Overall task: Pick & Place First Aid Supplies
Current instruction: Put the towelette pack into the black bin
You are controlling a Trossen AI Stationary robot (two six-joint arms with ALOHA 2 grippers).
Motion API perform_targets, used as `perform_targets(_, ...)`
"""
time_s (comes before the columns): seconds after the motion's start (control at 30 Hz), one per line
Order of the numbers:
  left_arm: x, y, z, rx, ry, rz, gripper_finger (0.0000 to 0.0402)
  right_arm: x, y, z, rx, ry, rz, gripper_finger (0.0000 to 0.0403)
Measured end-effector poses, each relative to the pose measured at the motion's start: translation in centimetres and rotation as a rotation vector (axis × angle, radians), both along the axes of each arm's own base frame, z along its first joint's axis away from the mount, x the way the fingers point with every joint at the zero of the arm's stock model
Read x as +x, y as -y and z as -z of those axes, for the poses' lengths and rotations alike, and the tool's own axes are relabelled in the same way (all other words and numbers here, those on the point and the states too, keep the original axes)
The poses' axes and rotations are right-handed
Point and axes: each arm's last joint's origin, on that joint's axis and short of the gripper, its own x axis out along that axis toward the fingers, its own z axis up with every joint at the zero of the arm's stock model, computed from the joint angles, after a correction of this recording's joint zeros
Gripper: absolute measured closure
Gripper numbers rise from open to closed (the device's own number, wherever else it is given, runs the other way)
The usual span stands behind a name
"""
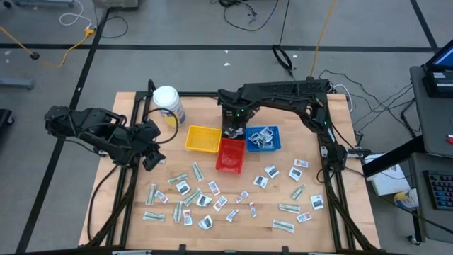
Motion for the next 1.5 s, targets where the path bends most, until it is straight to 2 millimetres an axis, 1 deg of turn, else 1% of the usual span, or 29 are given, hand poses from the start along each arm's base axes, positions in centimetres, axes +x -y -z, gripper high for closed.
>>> perform_targets(0.13,0.1,0.0,0.0,0.008,0.006,0.018,0.0144,-1.0,-1.2,-1.7,-0.026,-0.029,0.149,0.0170)
perform_targets(0.27,0.3,0.2,-0.2,-0.018,0.027,0.032,0.0144,-1.7,-2.6,-3.1,-0.017,-0.046,0.233,0.0174)
perform_targets(0.43,0.5,0.4,-0.3,-0.061,0.054,0.050,0.0144,-2.3,-4.6,-3.1,-0.047,-0.158,0.266,0.0175)
perform_targets(0.53,0.7,0.4,-0.4,-0.083,0.067,0.056,0.0144,-2.5,-6.5,-3.2,-0.046,-0.224,0.244,0.0175)
perform_targets(0.63,0.8,0.6,-0.5,-0.114,0.075,0.066,0.0144,-2.3,-8.6,-3.0,-0.052,-0.240,0.210,0.0175)
perform_targets(0.7,0.8,0.6,-0.5,-0.128,0.073,0.057,0.0144,-2.8,-10.1,-3.0,-0.057,-0.235,0.186,0.0175)
perform_targets(0.77,0.8,0.6,-0.5,-0.134,0.072,0.048,0.0144,-3.5,-11.5,-3.0,-0.062,-0.191,0.167,0.0175)
perform_targets(0.83,0.8,0.6,-0.5,-0.143,0.071,0.035,0.0144,-4.8,-12.4,-2.8,-0.059,-0.140,0.170,0.0175)
perform_targets(0.9,0.8,0.6,-0.5,-0.153,0.070,0.019,0.0144,-6.7,-13.2,-2.1,-0.047,-0.127,0.199,0.0175)
perform_targets(1.13,1.2,0.7,-0.7,-0.179,0.097,-0.035,0.0144,-15.1,-15.2,-1.2,-0.021,-0.101,0.343,0.0178)
perform_targets(1.3,1.5,0.7,-0.8,-0.187,0.129,-0.035,0.0144,-20.2,-16.3,-1.2,0.004,-0.059,0.416,0.0179)
perform_targets(1.4,1.6,0.6,-0.8,-0.188,0.129,-0.044,0.0144,-22.6,-16.8,-0.9,0.023,-0.042,0.440,0.0179)
perform_targets(1.5,1.6,0.6,-0.8,-0.189,0.129,-0.046,0.0144,-24.2,-17.1,-0.5,0.032,-0.032,0.462,0.0179)
